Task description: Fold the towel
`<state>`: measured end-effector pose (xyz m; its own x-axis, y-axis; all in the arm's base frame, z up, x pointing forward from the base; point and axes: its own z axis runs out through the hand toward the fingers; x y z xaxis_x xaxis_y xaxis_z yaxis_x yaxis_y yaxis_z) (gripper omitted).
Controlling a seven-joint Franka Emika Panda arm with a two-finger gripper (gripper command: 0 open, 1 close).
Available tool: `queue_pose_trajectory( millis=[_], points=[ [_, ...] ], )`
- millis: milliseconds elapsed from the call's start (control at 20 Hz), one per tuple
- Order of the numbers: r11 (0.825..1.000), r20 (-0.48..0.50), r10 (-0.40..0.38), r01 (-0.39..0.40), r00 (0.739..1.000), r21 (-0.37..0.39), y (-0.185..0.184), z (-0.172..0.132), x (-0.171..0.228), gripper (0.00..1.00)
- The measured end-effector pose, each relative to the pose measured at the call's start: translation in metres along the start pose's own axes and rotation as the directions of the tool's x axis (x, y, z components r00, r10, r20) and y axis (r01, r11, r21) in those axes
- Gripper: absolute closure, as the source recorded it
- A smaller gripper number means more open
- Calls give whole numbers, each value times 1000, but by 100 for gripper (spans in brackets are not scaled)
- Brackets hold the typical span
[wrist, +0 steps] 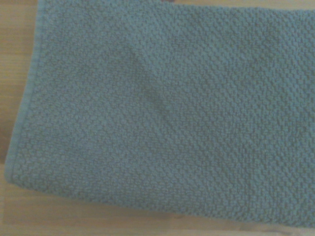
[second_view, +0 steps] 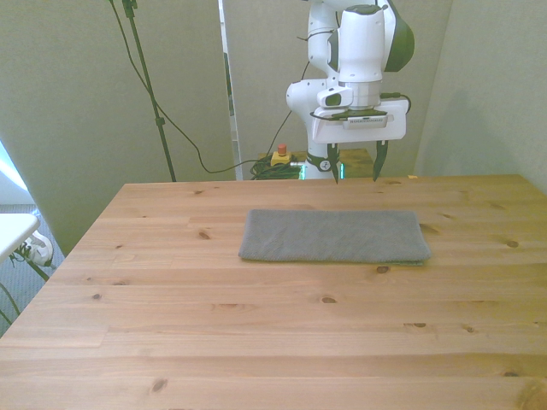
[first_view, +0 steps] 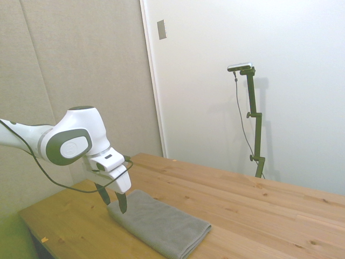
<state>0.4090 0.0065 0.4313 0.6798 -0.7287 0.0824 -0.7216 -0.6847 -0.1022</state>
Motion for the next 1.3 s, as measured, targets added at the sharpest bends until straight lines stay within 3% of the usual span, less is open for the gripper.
queue_pose_trajectory(
  millis=[250,550,800,950,1100,1300],
  points=[
    [999,-18,46,-46,999,25,-16,4,2,0],
    [993,-68,121,-119,990,25,-93,7,3,0],
    [981,-194,150,-171,969,-93,-155,15,-8,0],
    [970,-261,126,-173,957,-168,-186,30,-38,0],
    [957,-285,103,-174,953,-234,-202,49,-65,0],
    [939,-320,67,-168,945,-301,-211,70,-67,0]
  ],
)
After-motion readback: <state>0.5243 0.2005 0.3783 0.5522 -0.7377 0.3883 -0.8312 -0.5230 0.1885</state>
